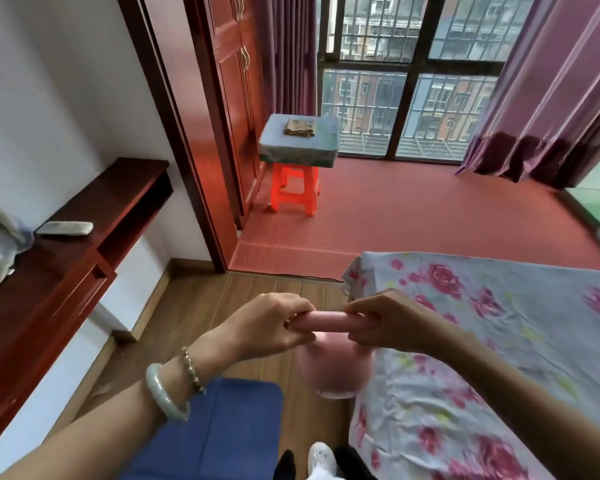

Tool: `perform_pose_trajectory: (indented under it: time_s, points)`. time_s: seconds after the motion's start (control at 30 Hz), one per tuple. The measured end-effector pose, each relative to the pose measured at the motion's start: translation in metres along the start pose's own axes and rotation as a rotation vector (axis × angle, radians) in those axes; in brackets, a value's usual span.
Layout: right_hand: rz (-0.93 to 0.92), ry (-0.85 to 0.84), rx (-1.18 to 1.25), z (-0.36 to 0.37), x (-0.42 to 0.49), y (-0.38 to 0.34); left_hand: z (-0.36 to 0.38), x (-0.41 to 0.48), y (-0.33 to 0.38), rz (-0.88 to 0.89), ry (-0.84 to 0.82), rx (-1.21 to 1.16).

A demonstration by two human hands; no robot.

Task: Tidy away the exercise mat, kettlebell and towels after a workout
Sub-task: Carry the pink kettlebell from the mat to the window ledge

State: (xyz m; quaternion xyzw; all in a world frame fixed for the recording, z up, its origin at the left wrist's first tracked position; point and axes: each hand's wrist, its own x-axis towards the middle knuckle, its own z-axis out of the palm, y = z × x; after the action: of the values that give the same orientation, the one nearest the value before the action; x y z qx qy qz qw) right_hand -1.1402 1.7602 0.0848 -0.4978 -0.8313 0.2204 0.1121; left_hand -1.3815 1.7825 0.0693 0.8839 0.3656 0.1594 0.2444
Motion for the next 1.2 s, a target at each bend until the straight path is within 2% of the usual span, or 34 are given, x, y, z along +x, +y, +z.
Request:
perform_pose_trajectory:
  time_s: [0.2,0.4,0.73,1.0,1.2]
  points:
    - [-0.006,0.020,-0.012,-0.041,0.101,0.062,-0.028,0.095,-0.064,0.055,0.103,-0.044]
    - [0.027,0.028,0.005,-0.071,0.207,0.126,-0.062,0.199,-0.144,0.074,0.101,-0.035]
    - [0.180,0.100,0.020,-0.124,0.393,0.223,-0.132,0.388,-0.292,0.228,-0.025,-0.028]
    - [0.282,0.220,0.041,-0.182,0.498,0.307,-0.176,0.553,-0.361,0.310,-0.079,0.049]
    - [0.338,0.256,0.047,-0.216,0.546,0.396,-0.165,0.684,-0.395,0.364,-0.257,0.091]
